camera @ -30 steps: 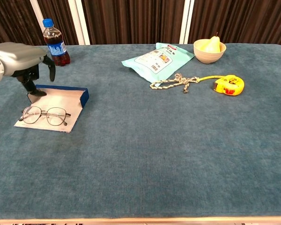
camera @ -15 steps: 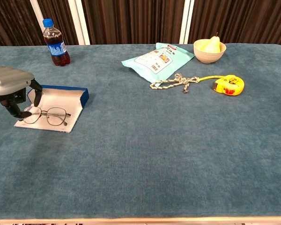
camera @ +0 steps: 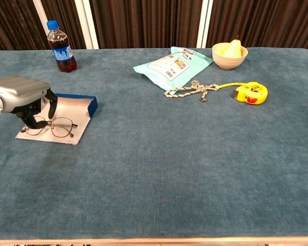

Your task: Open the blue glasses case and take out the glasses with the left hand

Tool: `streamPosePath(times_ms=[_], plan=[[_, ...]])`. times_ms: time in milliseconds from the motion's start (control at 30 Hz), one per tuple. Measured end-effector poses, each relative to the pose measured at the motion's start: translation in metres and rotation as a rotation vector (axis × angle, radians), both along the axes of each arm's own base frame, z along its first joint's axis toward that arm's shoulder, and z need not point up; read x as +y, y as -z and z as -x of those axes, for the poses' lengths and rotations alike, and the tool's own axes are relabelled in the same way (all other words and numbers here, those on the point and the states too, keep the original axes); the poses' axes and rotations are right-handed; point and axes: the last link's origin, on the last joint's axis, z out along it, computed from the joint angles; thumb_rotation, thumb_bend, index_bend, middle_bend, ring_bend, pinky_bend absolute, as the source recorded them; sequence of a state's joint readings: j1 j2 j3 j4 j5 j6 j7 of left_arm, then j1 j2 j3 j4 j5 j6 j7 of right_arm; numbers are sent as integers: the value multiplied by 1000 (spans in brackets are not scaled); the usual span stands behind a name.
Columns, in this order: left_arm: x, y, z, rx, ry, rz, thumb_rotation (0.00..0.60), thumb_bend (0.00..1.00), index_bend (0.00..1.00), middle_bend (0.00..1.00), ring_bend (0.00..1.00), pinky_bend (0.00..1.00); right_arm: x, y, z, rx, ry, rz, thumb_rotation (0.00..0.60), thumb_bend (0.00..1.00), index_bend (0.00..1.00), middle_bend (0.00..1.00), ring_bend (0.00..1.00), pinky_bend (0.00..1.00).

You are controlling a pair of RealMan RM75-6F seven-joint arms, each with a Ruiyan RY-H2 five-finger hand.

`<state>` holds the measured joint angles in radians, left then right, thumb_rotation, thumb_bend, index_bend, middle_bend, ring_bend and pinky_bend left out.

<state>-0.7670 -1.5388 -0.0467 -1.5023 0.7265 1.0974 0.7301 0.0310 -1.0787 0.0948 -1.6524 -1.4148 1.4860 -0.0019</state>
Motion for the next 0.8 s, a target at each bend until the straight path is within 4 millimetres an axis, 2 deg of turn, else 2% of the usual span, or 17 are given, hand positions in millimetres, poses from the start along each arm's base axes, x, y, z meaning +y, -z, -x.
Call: streamPosePath(times_ms=[233, 800], plan=[[5, 3, -4, 7, 0, -7, 600, 359, 522, 1000, 942, 994, 0, 0, 0, -2, 3, 1, 600, 187, 0, 0, 0, 209], [7, 6, 2, 17, -22, -9, 600, 359, 532, 1000, 942, 994, 0, 0, 1, -1, 5, 2, 600, 188, 0, 0, 0, 209]])
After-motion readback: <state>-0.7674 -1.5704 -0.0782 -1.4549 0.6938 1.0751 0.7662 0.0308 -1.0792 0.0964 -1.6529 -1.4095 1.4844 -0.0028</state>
